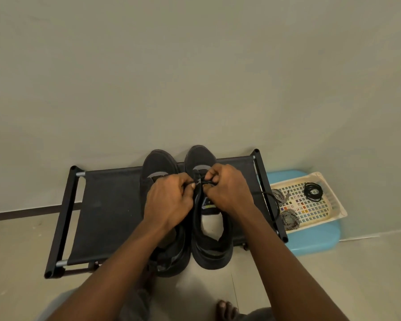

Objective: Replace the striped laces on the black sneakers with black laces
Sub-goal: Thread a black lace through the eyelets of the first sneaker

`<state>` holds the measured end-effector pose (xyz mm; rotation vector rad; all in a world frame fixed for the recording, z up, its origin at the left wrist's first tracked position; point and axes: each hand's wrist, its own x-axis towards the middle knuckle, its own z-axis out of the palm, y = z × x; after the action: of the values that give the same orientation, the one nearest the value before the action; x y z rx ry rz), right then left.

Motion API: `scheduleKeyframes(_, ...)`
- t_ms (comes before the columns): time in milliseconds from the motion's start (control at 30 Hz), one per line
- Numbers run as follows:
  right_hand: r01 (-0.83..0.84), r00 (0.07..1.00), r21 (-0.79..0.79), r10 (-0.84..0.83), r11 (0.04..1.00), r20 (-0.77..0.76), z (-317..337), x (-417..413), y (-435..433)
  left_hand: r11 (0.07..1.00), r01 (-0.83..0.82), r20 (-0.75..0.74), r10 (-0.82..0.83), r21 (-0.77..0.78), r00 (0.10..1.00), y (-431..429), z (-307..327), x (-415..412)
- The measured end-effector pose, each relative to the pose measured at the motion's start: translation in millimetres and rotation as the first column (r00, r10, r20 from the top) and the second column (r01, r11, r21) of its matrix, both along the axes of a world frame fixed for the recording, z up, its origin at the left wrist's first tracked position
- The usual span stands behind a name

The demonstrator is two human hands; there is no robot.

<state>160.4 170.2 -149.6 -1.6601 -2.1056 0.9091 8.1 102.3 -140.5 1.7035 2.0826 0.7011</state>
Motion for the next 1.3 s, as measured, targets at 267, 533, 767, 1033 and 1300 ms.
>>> scheduleKeyframes(267, 0.003, 1.0, 0.065, -0.002, 0.998, -0.012, 3.4, 8.6, -6.9, 0.946, -0.322, 0.85, 0.15, 0.024, 0.505, 20.0, 22.5, -12.1)
scheduleKeyframes(533, -0.019, 1.0, 0.031, 0.019, 0.999, 0.013, 3.8, 6.1, -3.3, 0.966, -0.252, 0.809, 0.194, -0.059, 0.555, 10.6, 16.3, -13.3)
scheduleKeyframes(767, 0.009, 1.0, 0.018, -0.009, 1.0, 0.009, 2.8, 9.6, -0.7, 0.988, 0.038, -0.021, -0.042, -0.15, 0.999, 6.0, 3.8, -5.2)
scheduleKeyframes(1033, 0.017, 0.998, 0.059, -0.021, 0.998, 0.064, 7.3, 13.8, -1.8, 0.989, -0.079, 0.186, 0.101, -0.124, 0.977, 17.2, 14.0, 0.7)
scheduleKeyframes(1300, 0.011, 0.996, 0.048, -0.016, 0.999, 0.088, 9.4, 16.6, -3.7, 0.912, -0.41, 0.92, 0.18, -0.023, 0.348, 38.8, 49.7, -6.4)
